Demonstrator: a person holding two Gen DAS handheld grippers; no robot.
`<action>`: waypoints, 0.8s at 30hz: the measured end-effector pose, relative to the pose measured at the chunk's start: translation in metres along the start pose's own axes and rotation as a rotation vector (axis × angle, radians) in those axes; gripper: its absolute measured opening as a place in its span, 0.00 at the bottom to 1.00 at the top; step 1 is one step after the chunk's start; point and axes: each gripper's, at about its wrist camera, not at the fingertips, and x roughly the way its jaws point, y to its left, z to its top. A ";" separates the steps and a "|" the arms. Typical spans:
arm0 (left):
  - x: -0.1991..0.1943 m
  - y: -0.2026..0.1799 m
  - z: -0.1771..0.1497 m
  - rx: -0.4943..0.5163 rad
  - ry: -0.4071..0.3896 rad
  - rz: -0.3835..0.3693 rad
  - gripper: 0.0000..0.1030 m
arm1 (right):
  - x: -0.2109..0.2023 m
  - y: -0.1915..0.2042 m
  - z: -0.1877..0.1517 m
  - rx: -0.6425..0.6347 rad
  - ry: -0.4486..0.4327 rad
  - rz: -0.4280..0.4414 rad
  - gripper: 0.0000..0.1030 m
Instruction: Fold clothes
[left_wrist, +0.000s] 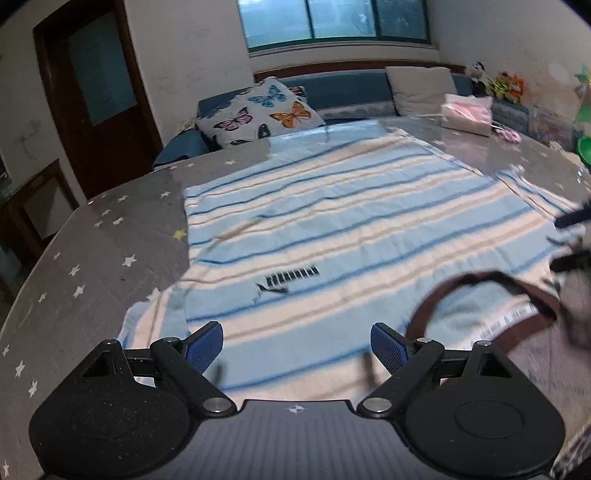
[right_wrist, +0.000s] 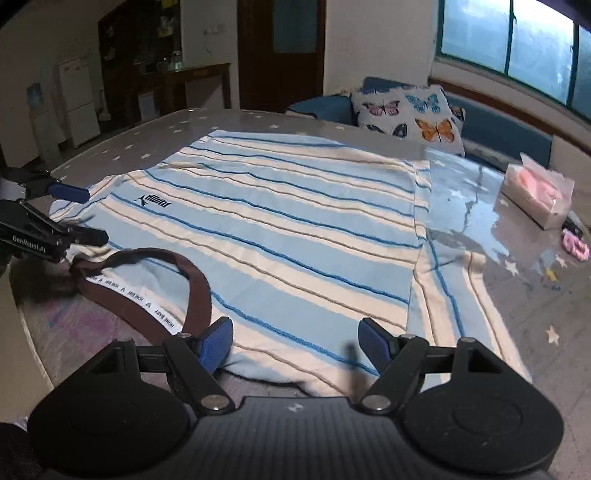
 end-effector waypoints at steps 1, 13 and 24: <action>0.002 0.001 0.002 -0.002 0.002 0.005 0.87 | 0.003 0.001 0.000 -0.007 0.016 0.009 0.74; 0.026 0.019 0.027 -0.026 0.024 0.073 0.87 | 0.008 -0.013 0.026 -0.046 0.021 0.007 0.71; 0.030 -0.010 0.032 -0.017 0.017 0.022 0.90 | -0.005 -0.070 0.004 0.174 -0.029 -0.193 0.69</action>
